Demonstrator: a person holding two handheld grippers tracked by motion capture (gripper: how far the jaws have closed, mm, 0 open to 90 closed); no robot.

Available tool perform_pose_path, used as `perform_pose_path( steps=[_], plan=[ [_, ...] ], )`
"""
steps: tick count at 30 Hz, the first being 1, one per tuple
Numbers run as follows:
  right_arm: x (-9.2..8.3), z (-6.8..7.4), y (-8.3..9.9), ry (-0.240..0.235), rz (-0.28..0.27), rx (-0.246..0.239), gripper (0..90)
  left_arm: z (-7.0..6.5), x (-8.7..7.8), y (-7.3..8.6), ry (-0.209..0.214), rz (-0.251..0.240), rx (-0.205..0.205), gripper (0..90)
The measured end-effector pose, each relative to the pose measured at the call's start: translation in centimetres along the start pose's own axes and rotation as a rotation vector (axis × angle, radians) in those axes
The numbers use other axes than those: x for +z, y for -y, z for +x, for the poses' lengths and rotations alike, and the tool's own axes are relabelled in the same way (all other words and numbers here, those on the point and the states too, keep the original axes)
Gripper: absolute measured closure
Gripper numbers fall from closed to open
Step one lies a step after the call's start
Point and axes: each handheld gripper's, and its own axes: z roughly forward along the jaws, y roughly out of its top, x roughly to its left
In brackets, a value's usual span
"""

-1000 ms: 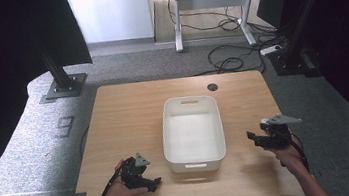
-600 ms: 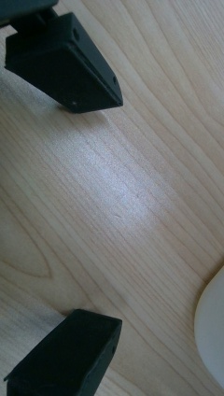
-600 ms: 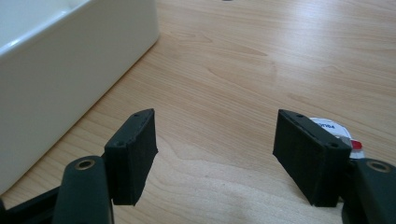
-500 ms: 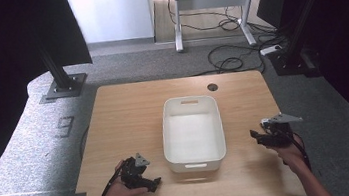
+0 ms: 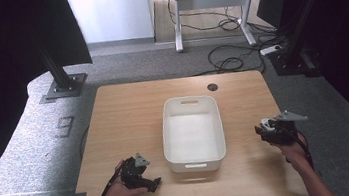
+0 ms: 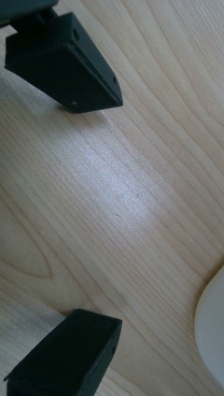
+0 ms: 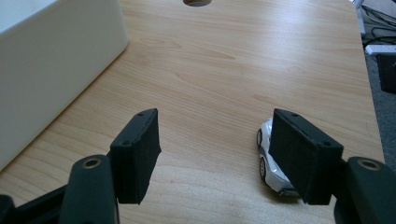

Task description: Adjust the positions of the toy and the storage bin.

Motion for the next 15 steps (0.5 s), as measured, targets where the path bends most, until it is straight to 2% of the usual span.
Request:
perform_pose_path(
  steps=[15],
  plan=[
    [0.7, -1.6, 0.1, 0.045, 0.011, 0.012, 33.4, 0.0, 0.0, 0.0, 0.000, 0.000, 0.000, 0.0]
  ],
)
